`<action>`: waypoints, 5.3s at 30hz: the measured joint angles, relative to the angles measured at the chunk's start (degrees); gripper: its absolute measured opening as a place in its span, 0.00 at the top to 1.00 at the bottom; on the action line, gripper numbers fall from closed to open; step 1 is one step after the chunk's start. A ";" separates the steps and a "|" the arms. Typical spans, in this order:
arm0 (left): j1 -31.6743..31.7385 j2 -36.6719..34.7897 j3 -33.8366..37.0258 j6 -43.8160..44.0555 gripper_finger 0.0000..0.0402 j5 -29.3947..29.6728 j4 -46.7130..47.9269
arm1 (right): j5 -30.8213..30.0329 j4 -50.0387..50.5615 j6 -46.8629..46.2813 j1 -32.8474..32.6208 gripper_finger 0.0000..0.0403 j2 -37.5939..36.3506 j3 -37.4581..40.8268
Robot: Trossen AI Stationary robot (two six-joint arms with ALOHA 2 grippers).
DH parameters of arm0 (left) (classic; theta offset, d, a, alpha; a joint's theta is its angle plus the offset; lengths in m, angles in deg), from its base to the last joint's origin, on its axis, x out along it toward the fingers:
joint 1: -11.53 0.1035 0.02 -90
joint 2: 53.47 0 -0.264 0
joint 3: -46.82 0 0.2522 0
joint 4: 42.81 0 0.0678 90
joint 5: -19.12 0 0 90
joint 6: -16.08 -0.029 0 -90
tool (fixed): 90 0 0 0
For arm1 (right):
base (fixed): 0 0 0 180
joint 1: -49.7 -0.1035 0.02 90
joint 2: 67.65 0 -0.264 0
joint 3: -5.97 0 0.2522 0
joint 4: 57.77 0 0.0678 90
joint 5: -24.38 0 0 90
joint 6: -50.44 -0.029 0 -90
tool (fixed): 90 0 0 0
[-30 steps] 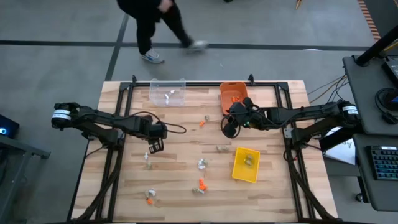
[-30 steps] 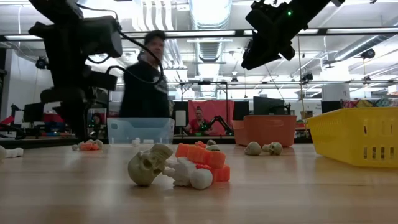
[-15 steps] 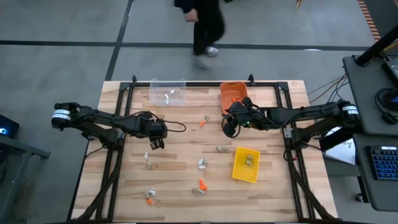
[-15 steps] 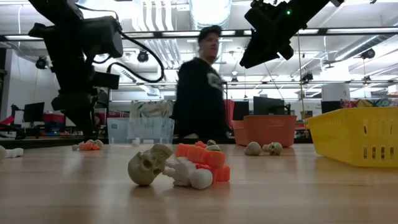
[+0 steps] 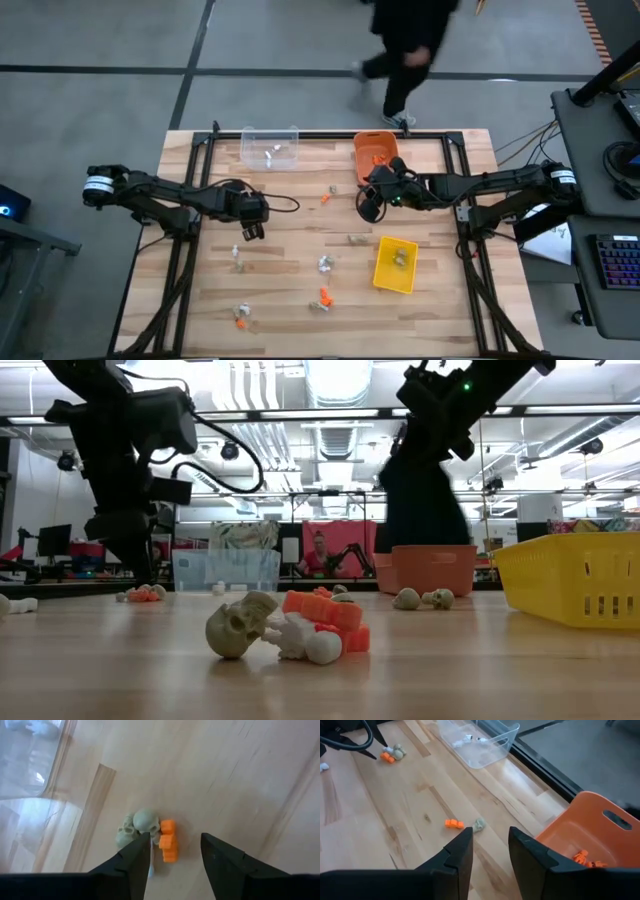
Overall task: Sort Halloween decoration
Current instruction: Put the orange skeleton toy into the orange bin
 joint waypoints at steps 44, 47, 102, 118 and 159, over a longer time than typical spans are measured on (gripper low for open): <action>0.00 0.02 7.21 6.64 0.98 -1.86 -8.52 | -0.04 -2.48 0.92 0.00 0.72 0.00 0.45; -0.37 -0.10 7.14 6.65 0.98 -2.50 -8.53 | -0.02 -2.50 1.06 0.00 0.72 0.00 0.45; -6.27 -2.99 3.78 -18.54 1.00 -9.67 -76.31 | 30.51 -61.96 22.78 0.00 0.80 20.33 -0.27; -6.27 -2.95 3.80 -17.59 0.90 -9.67 -75.93 | 32.02 -60.53 21.98 0.03 0.95 19.95 -0.27; -6.27 -1.57 3.80 -11.11 0.50 -9.67 -68.49 | 0.52 11.76 -5.15 21.84 0.64 13.74 -7.52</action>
